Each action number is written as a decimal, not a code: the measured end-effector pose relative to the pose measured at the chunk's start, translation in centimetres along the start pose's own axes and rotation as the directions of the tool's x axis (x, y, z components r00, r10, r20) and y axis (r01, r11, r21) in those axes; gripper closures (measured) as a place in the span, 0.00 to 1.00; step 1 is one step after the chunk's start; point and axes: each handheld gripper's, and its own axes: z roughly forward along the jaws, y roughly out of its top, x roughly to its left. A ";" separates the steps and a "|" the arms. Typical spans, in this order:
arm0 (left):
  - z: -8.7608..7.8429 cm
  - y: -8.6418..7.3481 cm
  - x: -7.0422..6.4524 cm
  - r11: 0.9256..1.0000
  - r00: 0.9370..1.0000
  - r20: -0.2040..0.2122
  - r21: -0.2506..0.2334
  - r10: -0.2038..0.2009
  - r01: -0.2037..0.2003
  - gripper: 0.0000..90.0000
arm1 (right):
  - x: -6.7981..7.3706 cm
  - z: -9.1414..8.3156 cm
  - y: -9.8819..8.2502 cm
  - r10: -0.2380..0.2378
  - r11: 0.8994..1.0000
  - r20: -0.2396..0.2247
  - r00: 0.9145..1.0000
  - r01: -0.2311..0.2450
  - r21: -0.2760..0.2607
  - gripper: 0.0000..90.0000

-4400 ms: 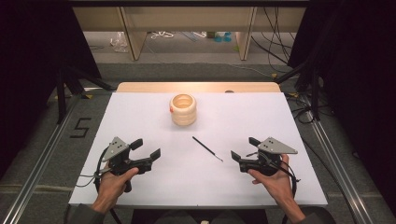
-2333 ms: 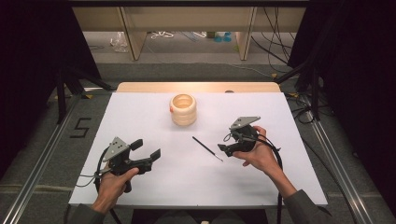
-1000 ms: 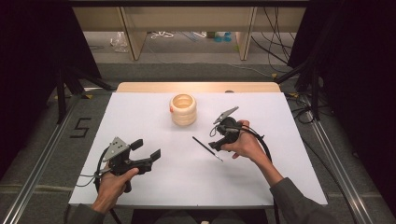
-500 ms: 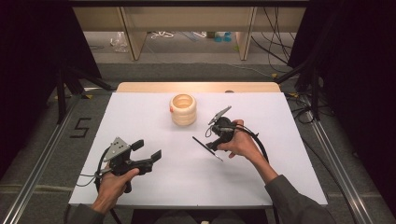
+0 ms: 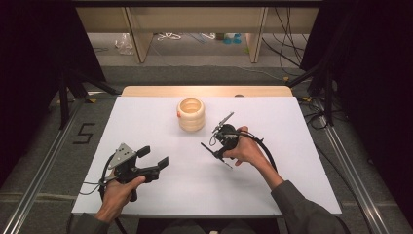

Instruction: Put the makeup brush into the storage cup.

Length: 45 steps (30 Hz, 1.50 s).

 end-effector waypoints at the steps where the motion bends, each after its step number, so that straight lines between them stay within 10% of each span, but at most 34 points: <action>1: 0.0 0.0 0.0 1.000 1.000 0.000 0.000 0.000 0.000 0.17 | 0.0 0.1 0.0 0.003 1.000 -0.003 1.000 -0.003 0.006 0.49; 45: 0.0 0.0 -0.1 1.000 1.000 -0.003 0.002 0.006 -0.006 0.17 | -0.1 2.2 1.2 0.005 0.988 -0.034 0.999 0.000 0.152 0.77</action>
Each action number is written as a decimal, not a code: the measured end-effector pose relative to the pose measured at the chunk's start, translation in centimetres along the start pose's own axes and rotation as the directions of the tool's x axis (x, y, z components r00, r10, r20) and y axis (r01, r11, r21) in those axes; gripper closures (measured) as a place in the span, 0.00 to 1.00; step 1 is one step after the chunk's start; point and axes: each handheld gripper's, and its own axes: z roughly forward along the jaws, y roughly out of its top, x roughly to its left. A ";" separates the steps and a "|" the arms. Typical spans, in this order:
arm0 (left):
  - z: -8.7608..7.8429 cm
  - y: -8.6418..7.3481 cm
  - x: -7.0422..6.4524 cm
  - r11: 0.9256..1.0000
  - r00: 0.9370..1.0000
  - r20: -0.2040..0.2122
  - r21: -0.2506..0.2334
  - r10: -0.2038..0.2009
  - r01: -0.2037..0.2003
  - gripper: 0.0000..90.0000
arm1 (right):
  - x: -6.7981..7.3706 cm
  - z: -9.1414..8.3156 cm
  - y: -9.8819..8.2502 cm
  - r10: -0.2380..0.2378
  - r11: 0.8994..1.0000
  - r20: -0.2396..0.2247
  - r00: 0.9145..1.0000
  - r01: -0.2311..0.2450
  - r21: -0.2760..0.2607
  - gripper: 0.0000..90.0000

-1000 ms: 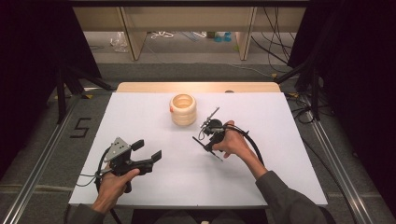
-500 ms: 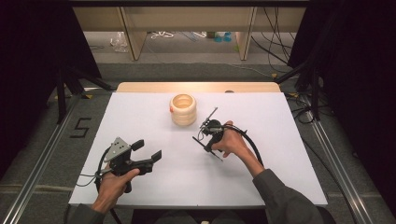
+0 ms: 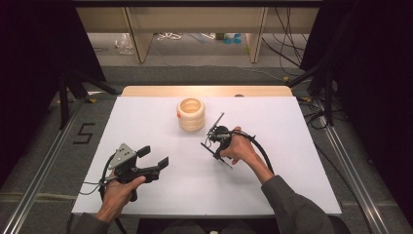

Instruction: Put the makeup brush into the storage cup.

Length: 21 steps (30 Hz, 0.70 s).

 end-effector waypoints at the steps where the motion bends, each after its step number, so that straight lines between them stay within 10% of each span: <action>1: 0.0 0.0 0.0 1.000 1.000 0.000 0.000 0.000 0.000 0.17 | 0.0 0.0 0.0 0.001 1.000 0.001 1.000 -0.001 0.002 0.78; 21: 0.0 0.0 0.0 1.000 1.000 0.001 -0.003 -0.001 0.001 0.17 | -0.1 0.5 0.2 -0.004 0.999 -0.013 1.000 0.004 0.049 0.86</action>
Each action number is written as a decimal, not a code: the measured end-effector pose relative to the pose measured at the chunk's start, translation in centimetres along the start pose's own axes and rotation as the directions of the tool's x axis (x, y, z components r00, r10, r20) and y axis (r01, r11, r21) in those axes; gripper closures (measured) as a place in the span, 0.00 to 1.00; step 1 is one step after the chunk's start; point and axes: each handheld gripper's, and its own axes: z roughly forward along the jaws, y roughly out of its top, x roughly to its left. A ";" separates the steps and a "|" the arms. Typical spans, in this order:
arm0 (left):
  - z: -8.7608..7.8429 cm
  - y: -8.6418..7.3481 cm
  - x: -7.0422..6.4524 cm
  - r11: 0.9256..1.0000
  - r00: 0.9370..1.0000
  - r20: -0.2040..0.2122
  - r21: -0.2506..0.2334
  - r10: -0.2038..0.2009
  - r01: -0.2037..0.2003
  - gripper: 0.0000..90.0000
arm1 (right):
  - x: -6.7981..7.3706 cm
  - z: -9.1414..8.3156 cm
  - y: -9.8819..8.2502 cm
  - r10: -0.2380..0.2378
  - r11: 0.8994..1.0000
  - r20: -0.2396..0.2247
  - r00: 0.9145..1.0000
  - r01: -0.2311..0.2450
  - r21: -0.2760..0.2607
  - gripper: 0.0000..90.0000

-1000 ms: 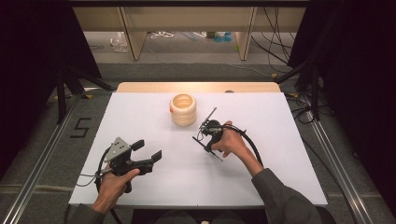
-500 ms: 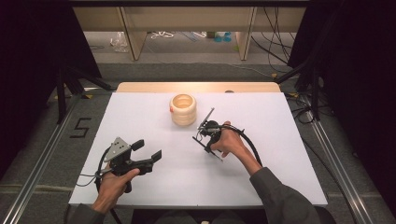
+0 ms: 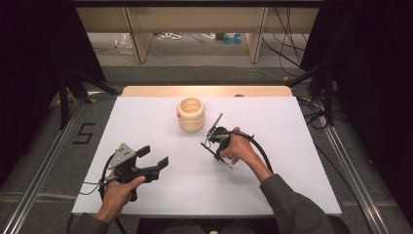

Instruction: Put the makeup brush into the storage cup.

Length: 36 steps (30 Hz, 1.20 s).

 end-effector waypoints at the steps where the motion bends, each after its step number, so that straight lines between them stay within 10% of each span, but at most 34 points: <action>1: 0.0 0.0 0.0 1.000 1.000 0.001 0.000 0.001 -0.001 0.17 | 0.1 0.0 0.1 0.010 1.000 0.004 1.000 -0.010 0.007 0.87; 36: 0.0 0.0 0.0 1.000 1.000 -0.003 0.005 0.002 -0.002 0.17 | 0.3 0.1 0.4 -0.090 0.996 0.034 0.995 0.089 0.026 0.95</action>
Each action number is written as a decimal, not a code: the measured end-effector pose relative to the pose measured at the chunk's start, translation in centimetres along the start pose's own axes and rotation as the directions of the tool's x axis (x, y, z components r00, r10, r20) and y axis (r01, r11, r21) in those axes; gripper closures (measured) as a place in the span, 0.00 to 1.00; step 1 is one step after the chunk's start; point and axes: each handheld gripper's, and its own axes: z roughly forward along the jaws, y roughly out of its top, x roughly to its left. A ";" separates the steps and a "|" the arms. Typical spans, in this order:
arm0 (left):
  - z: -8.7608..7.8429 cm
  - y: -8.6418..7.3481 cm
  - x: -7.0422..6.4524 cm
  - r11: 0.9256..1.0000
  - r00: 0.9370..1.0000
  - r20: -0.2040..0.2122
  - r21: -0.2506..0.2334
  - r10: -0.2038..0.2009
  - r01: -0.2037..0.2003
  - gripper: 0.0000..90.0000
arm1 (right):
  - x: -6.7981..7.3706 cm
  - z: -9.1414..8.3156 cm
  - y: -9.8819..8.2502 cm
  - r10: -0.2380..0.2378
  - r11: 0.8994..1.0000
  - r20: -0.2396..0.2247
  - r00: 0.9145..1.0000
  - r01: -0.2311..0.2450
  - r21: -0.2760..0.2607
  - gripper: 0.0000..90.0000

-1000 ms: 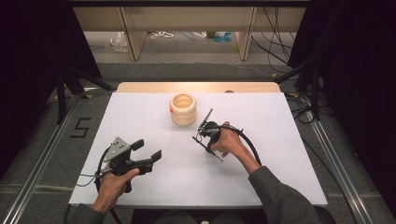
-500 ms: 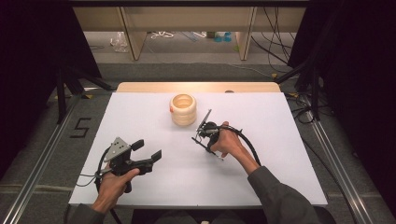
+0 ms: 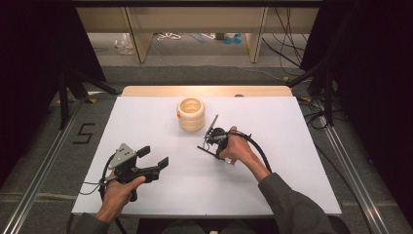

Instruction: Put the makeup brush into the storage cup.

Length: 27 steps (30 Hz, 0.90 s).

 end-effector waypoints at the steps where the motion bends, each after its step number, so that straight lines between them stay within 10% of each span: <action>1: 0.0 0.0 0.0 1.000 1.000 0.000 -0.001 -0.001 0.001 0.17 | 0.0 -0.2 -0.1 0.004 1.000 -0.001 1.000 -0.004 -0.008 0.95; 27: 0.2 -0.1 -0.3 1.000 0.999 0.025 0.021 0.019 -0.020 0.17 | 3.2 -4.2 -1.7 -0.163 0.980 -0.053 0.985 0.155 -0.125 0.95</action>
